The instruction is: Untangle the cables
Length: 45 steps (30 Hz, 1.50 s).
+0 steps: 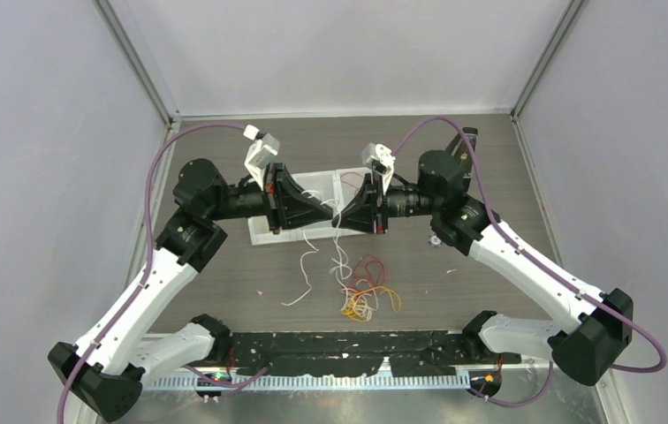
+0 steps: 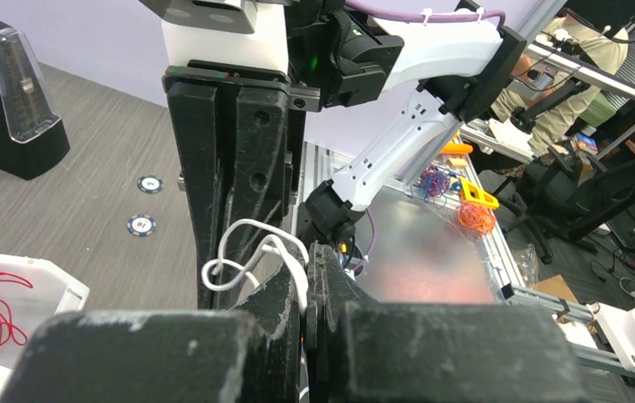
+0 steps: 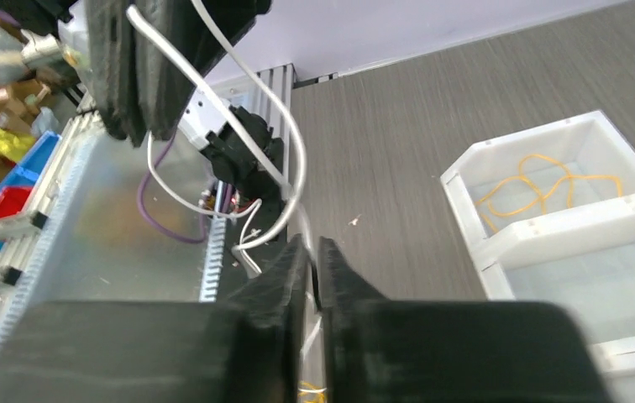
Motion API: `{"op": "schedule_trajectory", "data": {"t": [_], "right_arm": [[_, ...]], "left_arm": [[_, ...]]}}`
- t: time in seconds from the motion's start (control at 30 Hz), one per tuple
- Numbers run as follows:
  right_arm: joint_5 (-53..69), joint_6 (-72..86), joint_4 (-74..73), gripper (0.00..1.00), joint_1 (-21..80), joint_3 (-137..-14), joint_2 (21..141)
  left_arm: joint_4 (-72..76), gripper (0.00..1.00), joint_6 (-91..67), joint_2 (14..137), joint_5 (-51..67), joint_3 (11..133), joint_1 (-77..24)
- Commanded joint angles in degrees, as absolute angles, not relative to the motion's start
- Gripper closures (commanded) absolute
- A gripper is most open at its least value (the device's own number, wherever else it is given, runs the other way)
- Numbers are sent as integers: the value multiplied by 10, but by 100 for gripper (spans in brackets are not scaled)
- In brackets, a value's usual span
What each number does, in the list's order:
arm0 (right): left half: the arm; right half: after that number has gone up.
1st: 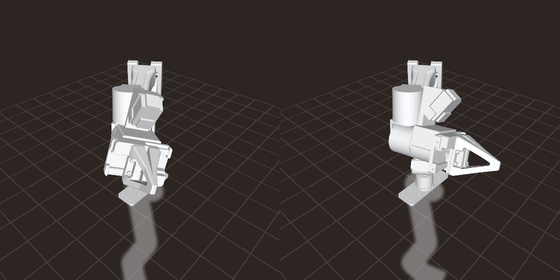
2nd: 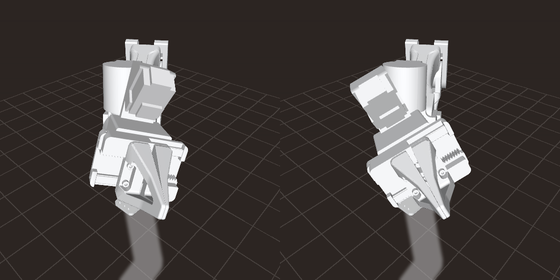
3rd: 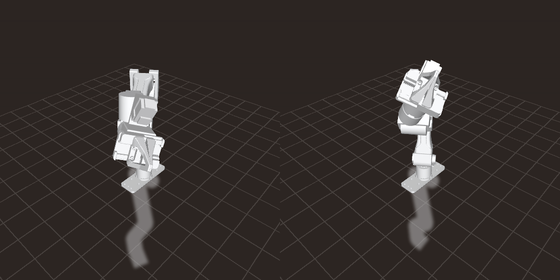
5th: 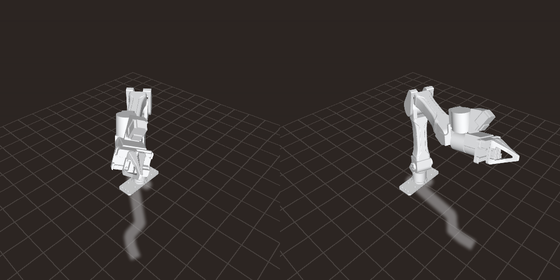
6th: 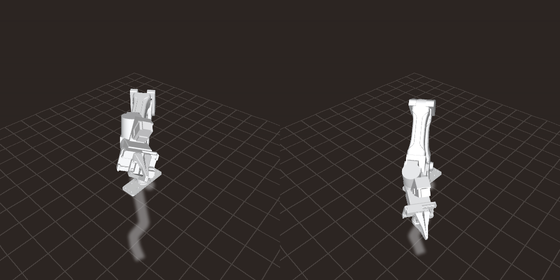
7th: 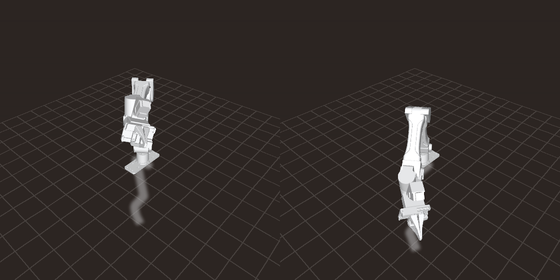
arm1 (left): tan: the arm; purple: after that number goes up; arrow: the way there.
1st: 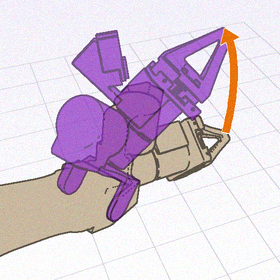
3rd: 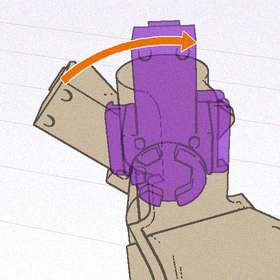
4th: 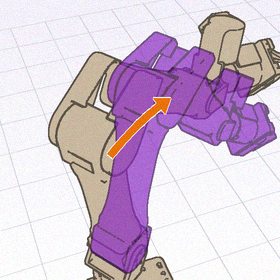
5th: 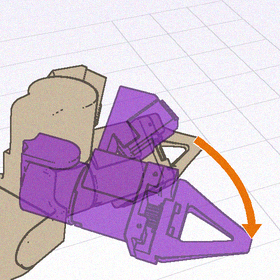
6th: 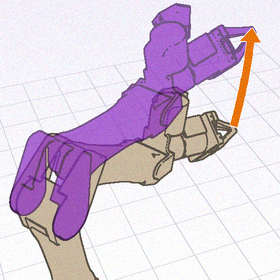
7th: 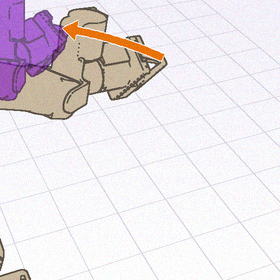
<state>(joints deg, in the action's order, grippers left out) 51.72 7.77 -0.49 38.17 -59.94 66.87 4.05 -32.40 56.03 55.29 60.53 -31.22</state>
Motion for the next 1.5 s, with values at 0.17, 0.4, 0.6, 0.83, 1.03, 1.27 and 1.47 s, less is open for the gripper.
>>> {"op": "schedule_trajectory", "data": {"t": [0.17,0.4,0.6,0.83,1.03,1.27,1.47], "right_arm": [[455,32,-62,95,351,-707,628],[463,-50,-149,95,345,-811,599],[482,-88,-184,95,345,-828,587],[487,-79,-184,95,345,-805,577],[485,-24,-137,95,345,-805,579],[484,65,-64,95,345,-824,602],[454,106,-42,95,340,-890,633]], "left_arm": [[-227,48,-37,487,552,583,-296],[-270,6,78,414,496,544,-236],[-236,7,75,439,493,639,-236],[-192,11,14,485,522,736,-276],[-162,7,-17,506,482,741,-347],[-94,0,-102,564,501,704,-368],[-90,0,-66,561,553,608,-380]]}}
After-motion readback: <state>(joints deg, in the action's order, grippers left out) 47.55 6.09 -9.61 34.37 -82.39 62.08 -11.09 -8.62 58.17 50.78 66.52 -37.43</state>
